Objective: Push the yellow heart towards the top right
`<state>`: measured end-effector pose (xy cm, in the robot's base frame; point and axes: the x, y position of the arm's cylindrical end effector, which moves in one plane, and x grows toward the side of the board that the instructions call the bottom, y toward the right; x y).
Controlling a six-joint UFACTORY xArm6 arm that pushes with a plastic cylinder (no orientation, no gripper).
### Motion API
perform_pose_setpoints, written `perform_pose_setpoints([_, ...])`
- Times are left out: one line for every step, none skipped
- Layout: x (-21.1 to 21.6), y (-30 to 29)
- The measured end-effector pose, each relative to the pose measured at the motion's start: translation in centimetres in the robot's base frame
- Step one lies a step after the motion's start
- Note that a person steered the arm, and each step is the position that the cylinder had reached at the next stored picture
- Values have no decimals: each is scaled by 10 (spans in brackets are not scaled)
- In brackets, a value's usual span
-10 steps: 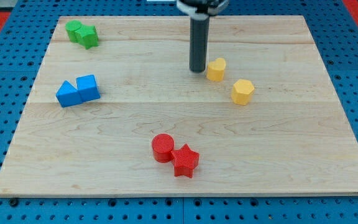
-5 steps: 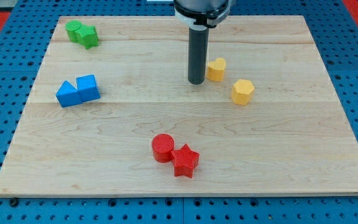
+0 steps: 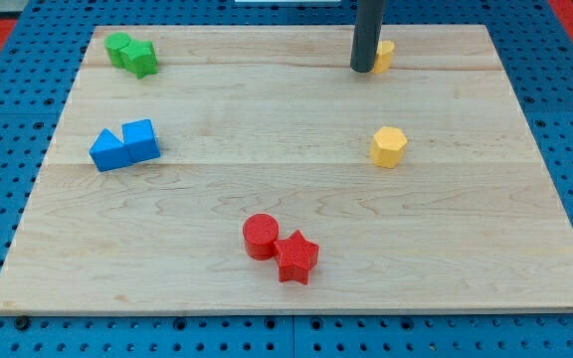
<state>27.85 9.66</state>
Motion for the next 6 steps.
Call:
perform_pose_setpoints([11, -50])
perform_pose_setpoints([-11, -66])
perform_pose_setpoints([-13, -65])
perform_pose_setpoints([-34, -30])
perform_pose_setpoints([-42, -3])
perform_pose_setpoints([-44, 18])
